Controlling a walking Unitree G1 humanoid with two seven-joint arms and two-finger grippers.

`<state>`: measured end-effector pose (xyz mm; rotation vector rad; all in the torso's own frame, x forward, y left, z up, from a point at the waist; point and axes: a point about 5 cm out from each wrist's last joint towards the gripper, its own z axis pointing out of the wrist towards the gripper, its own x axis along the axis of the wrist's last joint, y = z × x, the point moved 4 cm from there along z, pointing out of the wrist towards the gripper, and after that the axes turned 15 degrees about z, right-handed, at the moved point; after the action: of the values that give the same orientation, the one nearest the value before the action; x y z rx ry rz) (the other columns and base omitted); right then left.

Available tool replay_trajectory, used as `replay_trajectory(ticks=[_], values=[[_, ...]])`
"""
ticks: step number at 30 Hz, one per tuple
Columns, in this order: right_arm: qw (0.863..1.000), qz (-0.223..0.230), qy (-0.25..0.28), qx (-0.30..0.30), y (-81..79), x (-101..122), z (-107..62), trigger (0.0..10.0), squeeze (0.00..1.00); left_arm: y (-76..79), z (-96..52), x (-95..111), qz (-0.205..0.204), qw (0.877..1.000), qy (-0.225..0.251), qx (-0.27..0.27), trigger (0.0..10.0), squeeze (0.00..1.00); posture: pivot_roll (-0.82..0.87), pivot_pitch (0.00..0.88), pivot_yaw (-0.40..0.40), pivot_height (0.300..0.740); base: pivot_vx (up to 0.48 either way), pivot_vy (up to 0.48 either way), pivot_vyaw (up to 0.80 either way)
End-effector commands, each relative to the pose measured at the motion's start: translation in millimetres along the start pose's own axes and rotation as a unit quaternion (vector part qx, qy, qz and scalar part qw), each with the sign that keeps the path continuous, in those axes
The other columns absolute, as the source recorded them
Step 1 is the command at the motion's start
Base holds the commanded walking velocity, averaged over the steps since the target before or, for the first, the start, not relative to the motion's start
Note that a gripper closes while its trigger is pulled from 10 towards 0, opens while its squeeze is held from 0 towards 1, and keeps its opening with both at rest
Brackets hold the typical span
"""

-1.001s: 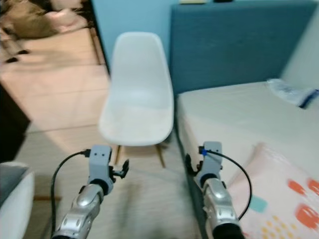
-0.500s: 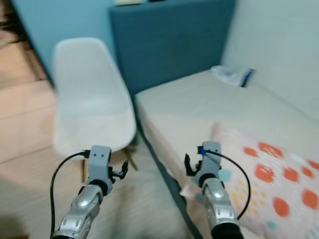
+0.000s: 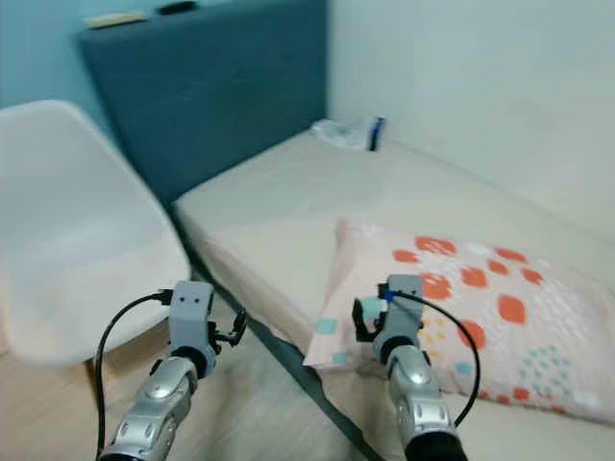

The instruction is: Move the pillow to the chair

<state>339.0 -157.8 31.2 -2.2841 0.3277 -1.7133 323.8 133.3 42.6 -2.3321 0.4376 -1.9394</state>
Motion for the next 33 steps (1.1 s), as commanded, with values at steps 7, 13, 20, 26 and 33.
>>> replay_trajectory(ticks=[7,13,20,26,33], values=[[1.0,-0.002,0.008,0.007,-1.1,0,-1.9,10.0,0.0,-0.6,-1.6,-4,0.005,1.0,-0.006,0.0,10.0,0.0,-0.04,0.111,0.037,0.74,0.0,0.0,-0.76],[1.0,-0.006,0.014,0.005,-0.6,2,-2.1,10.0,0.0,-0.6,-1.9,-3,0.006,1.0,-0.003,0.001,10.0,0.0,-0.04,0.105,0.04,0.74,0.0,0.0,-0.76],[0.999,-0.012,0.03,-0.002,1.8,8,-2.6,10.0,0.0,-1.3,-2.0,0,0.002,1.0,0.007,0.001,10.0,0.0,-0.04,0.106,0.04,0.74,0.0,0.0,-0.76],[0.999,-0.021,0.043,-0.01,6.4,15,-3.6,10.0,0.0,0.7,-2.3,6,-0.011,1.0,0.025,-0.007,10.0,0.0,-0.05,0.105,0.036,0.74,0.0,0.0,-0.76],[0.998,-0.033,0.056,-0.02,14.7,25,-1.7,10.0,0.0,-4.4,-0.7,13,-0.006,0.999,0.044,-0.002,10.0,0.0,-0.06,0.107,0.034,0.74,0.0,0.0,-0.76]])
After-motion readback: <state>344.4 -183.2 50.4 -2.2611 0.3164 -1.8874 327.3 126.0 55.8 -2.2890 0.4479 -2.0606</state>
